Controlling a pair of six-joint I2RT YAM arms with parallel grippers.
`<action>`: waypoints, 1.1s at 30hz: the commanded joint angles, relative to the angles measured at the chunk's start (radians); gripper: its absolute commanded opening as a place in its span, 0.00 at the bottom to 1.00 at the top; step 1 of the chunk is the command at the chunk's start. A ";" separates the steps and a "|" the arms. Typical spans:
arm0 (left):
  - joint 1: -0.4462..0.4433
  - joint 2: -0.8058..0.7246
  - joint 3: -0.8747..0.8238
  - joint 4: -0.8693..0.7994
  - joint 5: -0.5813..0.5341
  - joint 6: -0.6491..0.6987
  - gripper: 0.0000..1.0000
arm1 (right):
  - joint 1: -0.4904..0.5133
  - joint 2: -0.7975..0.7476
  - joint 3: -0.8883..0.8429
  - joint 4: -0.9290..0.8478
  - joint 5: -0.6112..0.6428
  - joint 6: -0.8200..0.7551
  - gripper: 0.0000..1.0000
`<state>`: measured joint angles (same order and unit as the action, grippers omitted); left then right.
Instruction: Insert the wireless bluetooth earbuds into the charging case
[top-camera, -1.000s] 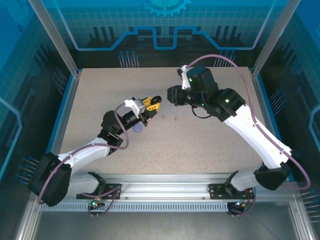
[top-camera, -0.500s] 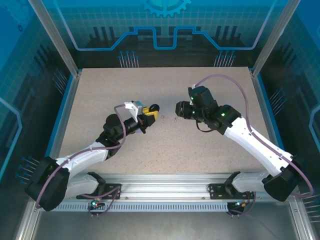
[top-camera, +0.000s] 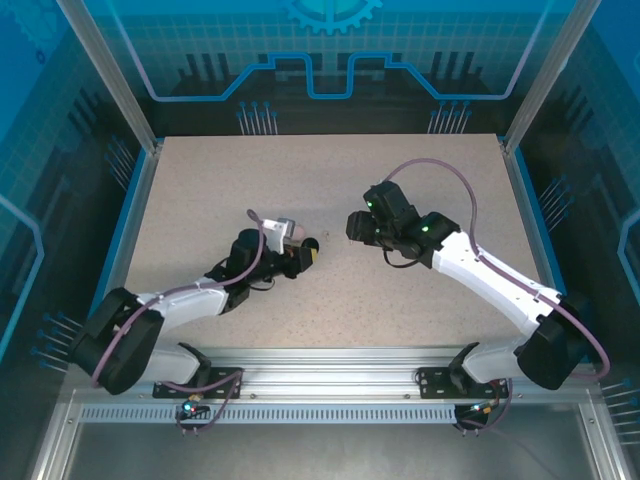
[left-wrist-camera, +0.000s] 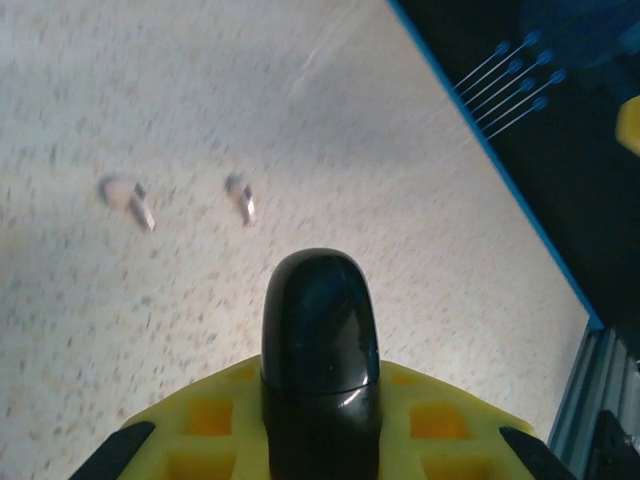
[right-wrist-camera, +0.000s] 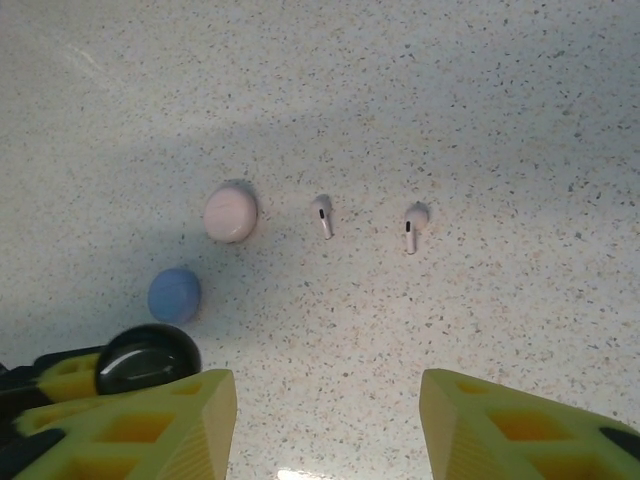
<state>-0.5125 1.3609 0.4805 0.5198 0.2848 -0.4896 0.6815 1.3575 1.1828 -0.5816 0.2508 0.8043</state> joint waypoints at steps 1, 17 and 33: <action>0.002 0.047 0.011 -0.022 0.042 -0.071 0.00 | 0.009 0.009 -0.014 0.012 0.035 0.017 0.53; 0.002 0.268 -0.008 0.073 0.089 -0.141 0.10 | 0.010 0.049 0.042 -0.012 0.036 -0.014 0.59; 0.005 0.237 0.034 -0.126 -0.006 -0.091 0.39 | 0.009 0.055 0.083 -0.027 0.034 -0.029 0.60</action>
<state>-0.5125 1.6211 0.4946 0.4942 0.3294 -0.6018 0.6815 1.4033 1.2308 -0.5919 0.2733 0.7883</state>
